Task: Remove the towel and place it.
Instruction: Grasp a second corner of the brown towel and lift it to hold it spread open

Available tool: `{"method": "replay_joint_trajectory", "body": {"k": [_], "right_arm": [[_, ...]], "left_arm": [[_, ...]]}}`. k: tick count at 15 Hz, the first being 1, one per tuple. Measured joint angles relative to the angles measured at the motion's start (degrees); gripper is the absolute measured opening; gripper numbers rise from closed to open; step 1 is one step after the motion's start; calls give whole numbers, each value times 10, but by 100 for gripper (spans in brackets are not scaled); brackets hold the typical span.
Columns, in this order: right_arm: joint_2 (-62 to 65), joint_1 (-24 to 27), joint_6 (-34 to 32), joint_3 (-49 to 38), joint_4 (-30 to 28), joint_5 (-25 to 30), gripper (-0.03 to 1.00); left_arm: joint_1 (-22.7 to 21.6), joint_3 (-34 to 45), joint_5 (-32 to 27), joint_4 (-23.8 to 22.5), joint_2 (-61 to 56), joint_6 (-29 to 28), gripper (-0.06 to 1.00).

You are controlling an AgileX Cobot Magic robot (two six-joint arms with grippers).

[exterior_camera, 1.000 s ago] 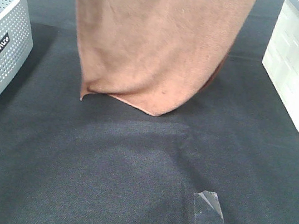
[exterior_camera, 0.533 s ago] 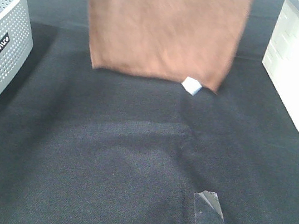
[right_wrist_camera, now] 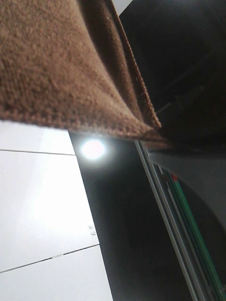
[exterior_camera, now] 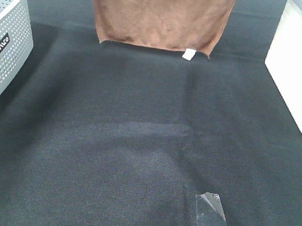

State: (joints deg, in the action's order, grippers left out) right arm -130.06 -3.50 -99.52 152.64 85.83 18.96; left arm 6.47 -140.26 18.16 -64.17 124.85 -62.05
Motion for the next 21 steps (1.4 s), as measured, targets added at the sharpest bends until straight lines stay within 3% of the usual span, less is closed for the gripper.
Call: {"method": "replay_joint_trajectory", "body": {"k": [7,11,18,21], "right_arm": [[-8,-2,0,33,-2,-10,0],[-39,-3,14,33,-3,-6,0],[-47,-3,42,37,11,-14,0],[-46,-4,44,74,11,-14,0]], "left_arm": [[-4,-40,32,80,14,130,0],[-4,-40,-2,96,54,120,0],[-30,-41,93,99,57,133,0],[-35,-50,118,140,57,176,0]]}}
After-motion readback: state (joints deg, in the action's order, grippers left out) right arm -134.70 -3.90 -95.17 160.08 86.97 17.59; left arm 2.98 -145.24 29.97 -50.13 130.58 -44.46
